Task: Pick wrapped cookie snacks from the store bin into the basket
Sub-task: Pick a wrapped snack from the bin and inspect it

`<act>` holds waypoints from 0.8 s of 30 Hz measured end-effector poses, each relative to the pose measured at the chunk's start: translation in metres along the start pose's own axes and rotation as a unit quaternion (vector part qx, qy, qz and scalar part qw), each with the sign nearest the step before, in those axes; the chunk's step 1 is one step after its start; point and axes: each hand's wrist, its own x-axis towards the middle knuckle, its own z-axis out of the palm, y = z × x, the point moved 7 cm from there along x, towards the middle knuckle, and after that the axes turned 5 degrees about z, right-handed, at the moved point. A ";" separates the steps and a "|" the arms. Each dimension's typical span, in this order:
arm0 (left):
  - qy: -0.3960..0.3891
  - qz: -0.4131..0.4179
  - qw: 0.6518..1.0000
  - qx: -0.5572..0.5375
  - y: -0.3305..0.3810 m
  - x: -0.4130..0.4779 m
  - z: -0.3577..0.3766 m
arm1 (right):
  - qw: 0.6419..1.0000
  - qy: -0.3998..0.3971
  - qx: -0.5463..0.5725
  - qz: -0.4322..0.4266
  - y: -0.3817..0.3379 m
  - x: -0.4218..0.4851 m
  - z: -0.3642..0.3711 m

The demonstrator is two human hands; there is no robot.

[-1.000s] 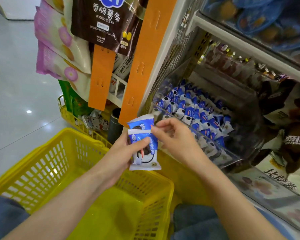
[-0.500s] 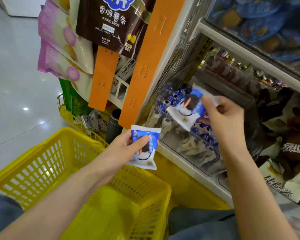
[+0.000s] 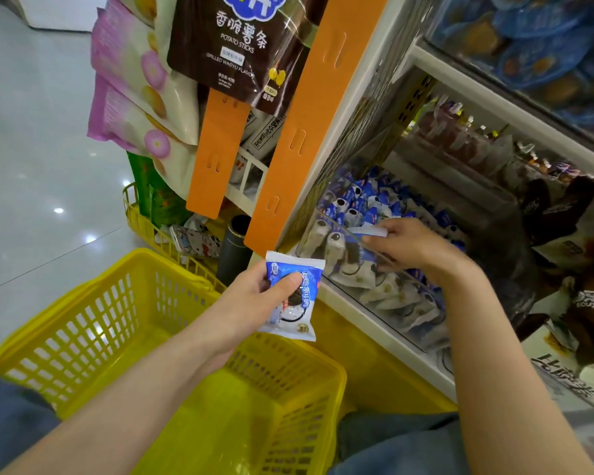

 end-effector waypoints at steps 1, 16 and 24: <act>0.000 -0.001 1.000 0.001 0.000 0.000 0.000 | 0.999 -0.010 0.043 0.013 0.001 0.000 -0.001; 0.017 -0.018 1.000 0.004 -0.008 0.002 0.000 | 0.994 -0.036 0.101 0.003 -0.006 0.001 0.004; 0.014 -0.027 0.999 -0.020 -0.006 0.001 0.003 | 0.987 0.038 0.158 -0.012 -0.010 0.000 0.001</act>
